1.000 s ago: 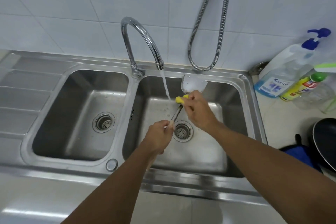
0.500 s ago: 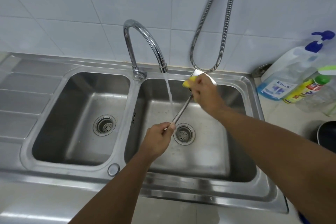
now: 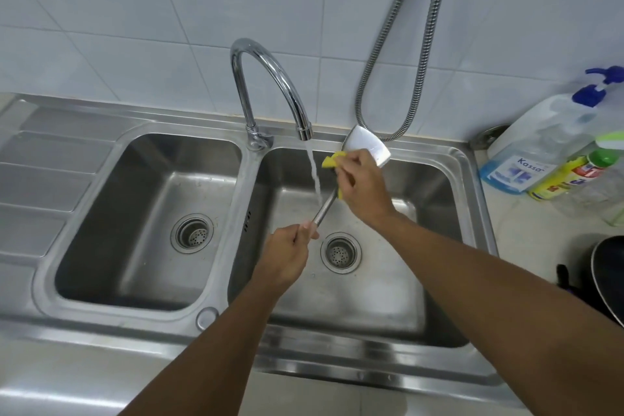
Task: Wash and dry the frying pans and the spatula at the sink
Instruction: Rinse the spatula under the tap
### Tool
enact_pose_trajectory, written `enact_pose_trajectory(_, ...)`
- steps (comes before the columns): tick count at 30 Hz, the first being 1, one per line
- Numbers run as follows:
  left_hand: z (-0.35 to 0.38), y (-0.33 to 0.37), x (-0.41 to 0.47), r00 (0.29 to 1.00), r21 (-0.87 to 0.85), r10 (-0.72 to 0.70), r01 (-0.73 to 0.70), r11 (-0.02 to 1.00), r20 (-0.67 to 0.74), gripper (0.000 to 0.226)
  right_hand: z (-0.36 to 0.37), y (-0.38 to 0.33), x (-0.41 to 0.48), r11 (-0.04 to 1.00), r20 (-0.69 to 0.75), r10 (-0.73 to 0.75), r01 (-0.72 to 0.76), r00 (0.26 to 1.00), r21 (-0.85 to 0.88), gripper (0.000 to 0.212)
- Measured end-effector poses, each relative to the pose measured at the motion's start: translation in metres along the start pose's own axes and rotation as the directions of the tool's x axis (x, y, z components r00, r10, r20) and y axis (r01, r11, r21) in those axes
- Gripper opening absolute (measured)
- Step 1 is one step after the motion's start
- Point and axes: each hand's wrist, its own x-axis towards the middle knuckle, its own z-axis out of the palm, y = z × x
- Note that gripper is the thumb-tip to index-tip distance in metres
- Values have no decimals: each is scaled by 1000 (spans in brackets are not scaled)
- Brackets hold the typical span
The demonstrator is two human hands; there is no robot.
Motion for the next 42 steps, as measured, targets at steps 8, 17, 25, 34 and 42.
enact_pose_trajectory(8,10,-5,11,993,59,-111,109,992,38,23,-2,1,-27,982,229,-186,179,955,52,18)
enact_pose_trajectory(17,17,-18,1,999,223,-25,35,974,-46,10,-17,13,-4,964,235,-192,228,953,-137,15)
enact_pose_trajectory(25,8,-24,-11,996,342,64,-41,939,-57,12,-40,38,60,893,287,434,-365,854,-265,28)
enact_pose_trajectory(34,1,-19,-6,992,362,113,-83,929,-64,13,-49,49,50,909,209,414,-391,886,-143,25)
enact_pose_trajectory(42,8,-6,7,983,190,79,-47,981,-164,12,-14,-18,-22,990,100,-124,116,987,83,15)
